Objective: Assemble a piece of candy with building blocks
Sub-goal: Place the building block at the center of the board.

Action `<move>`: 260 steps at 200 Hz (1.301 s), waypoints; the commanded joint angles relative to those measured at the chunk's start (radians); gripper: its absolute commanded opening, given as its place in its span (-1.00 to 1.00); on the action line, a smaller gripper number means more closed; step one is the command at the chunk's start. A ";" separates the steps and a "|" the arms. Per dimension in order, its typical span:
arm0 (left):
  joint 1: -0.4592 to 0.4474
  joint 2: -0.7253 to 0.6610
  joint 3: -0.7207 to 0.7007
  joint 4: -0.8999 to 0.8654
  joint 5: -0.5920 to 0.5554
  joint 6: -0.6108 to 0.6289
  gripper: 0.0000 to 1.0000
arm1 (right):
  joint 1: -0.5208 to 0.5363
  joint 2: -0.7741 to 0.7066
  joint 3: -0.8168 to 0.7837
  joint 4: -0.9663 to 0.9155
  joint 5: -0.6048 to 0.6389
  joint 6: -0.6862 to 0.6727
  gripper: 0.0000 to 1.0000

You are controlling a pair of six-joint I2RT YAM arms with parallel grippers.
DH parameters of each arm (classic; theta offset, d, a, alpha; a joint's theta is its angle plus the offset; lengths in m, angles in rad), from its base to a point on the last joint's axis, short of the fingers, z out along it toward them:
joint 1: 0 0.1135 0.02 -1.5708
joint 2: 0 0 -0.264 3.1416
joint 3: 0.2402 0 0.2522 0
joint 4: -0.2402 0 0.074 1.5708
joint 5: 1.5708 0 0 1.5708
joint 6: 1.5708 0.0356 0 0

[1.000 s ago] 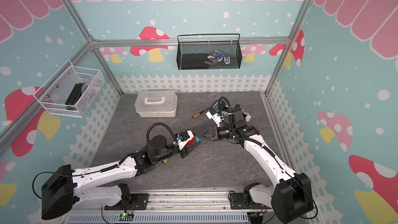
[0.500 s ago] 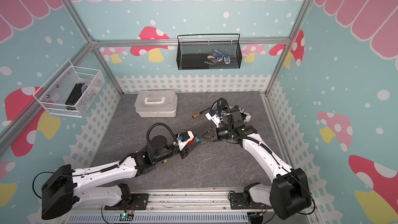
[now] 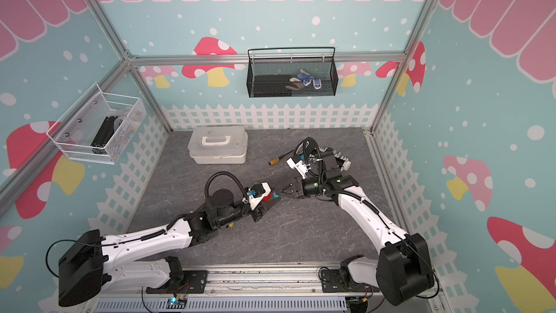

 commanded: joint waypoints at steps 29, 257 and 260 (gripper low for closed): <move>0.002 -0.011 -0.015 0.008 -0.024 0.009 0.01 | -0.004 -0.005 0.005 0.027 -0.031 0.009 -0.53; 0.002 0.035 0.003 0.021 -0.019 0.005 -0.52 | -0.004 0.020 -0.034 0.058 -0.038 0.024 -0.49; 0.001 0.034 0.005 0.018 -0.018 0.005 -0.54 | -0.005 0.021 -0.035 0.058 -0.038 0.024 -0.48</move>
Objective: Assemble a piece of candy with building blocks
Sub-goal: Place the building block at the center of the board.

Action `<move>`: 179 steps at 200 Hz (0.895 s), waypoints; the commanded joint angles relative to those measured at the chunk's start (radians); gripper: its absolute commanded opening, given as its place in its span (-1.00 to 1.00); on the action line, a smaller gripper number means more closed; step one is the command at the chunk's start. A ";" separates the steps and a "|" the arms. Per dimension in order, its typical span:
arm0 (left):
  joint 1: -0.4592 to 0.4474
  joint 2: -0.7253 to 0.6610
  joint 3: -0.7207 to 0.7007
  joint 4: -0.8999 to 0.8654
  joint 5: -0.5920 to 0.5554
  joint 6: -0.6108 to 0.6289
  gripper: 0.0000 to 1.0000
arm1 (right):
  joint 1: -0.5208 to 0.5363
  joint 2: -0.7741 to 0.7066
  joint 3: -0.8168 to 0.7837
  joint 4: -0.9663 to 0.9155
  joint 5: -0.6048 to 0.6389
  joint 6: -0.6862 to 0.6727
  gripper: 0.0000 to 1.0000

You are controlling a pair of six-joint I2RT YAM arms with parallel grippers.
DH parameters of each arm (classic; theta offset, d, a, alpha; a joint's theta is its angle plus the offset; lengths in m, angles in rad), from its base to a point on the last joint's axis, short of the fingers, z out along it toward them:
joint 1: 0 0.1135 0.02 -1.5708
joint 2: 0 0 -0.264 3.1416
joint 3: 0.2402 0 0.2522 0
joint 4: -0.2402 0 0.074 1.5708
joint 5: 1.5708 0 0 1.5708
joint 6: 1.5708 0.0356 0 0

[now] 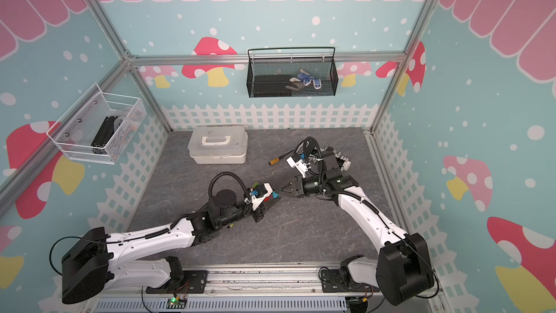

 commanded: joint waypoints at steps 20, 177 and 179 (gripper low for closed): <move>0.001 0.007 0.017 -0.001 0.008 0.008 -0.68 | -0.001 0.023 -0.021 -0.017 0.006 -0.031 -0.30; 0.003 0.377 0.143 -0.024 -0.028 -0.125 -0.63 | -0.200 -0.152 0.039 -0.164 0.382 -0.103 0.26; 0.002 0.387 0.149 -0.025 -0.026 -0.127 -0.62 | -0.200 -0.155 0.037 -0.164 0.383 -0.104 0.26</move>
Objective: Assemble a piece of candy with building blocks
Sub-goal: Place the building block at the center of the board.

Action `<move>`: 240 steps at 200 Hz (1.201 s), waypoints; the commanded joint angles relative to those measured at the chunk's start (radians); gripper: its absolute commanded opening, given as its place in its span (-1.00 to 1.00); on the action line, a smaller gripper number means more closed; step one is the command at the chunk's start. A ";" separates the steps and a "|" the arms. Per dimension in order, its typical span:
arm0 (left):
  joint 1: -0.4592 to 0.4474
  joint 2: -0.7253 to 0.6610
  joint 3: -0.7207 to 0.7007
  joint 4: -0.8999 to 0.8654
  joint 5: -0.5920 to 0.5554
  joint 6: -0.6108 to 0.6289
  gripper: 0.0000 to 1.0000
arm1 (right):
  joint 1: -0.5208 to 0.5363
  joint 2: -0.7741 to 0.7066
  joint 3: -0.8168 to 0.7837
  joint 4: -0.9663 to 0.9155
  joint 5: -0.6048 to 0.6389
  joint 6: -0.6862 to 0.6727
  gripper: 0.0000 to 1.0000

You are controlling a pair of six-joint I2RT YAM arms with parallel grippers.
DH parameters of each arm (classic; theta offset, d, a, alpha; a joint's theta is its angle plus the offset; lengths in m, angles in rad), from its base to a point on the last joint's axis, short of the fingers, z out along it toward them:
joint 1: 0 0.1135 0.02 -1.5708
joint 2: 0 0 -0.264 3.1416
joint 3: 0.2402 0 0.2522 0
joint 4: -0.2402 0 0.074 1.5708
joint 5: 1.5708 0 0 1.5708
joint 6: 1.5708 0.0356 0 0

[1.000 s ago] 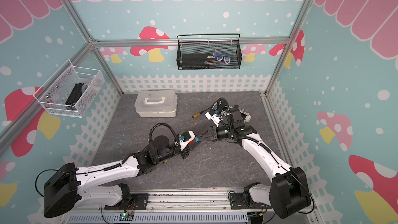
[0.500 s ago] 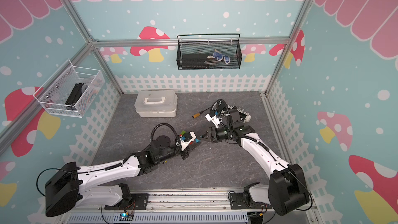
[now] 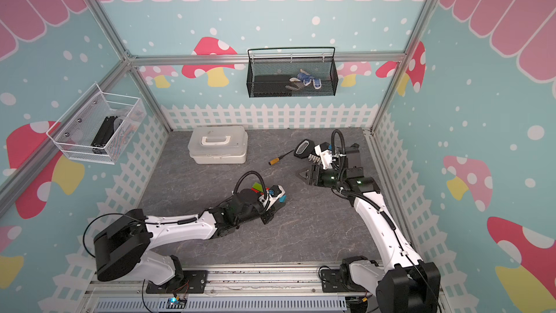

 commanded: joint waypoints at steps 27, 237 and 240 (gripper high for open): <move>0.002 0.181 0.164 -0.038 0.024 -0.047 -0.61 | -0.010 -0.053 -0.036 -0.053 0.025 -0.040 0.26; 0.036 0.643 0.822 -0.656 0.210 -0.094 -0.44 | -0.110 -0.142 -0.037 -0.104 0.071 -0.080 0.29; 0.035 0.646 0.827 -0.664 0.212 -0.093 -0.43 | -0.114 -0.142 -0.034 -0.105 0.069 -0.081 0.29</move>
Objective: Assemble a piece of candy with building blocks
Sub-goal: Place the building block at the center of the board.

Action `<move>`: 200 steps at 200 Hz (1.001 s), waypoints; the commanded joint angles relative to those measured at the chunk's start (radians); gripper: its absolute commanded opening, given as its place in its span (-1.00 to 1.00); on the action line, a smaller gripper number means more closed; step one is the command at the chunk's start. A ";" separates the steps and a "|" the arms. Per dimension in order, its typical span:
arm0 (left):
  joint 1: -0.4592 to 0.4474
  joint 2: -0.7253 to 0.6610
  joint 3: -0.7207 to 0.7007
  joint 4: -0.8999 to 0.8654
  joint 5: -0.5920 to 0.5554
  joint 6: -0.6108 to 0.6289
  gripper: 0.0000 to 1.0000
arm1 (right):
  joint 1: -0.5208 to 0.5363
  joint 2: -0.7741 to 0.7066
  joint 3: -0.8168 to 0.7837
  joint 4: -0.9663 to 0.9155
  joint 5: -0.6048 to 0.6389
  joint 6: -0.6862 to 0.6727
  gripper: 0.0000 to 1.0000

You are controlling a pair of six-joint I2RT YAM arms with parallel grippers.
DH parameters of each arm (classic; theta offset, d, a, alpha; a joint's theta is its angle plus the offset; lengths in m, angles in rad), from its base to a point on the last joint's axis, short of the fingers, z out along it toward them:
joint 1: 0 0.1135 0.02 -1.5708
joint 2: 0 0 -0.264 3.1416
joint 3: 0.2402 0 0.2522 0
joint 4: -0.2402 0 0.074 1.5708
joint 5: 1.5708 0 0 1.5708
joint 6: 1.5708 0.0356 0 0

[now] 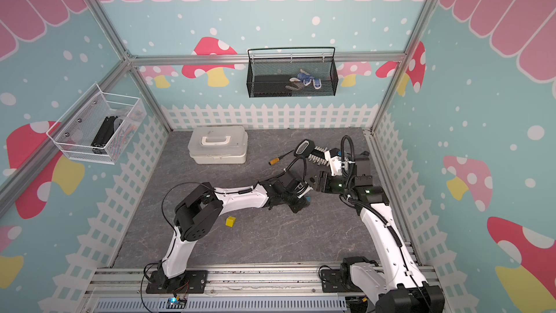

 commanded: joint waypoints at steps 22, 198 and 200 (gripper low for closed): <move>0.007 0.054 0.066 -0.100 0.037 0.010 -0.40 | -0.034 -0.012 0.036 -0.021 -0.003 -0.016 0.29; 0.037 -0.228 -0.209 0.099 -0.090 -0.080 0.00 | -0.053 -0.037 0.080 -0.135 0.152 -0.073 0.30; 0.038 -0.236 -0.215 0.101 -0.093 -0.078 0.00 | -0.053 -0.041 0.078 -0.141 0.169 -0.074 0.30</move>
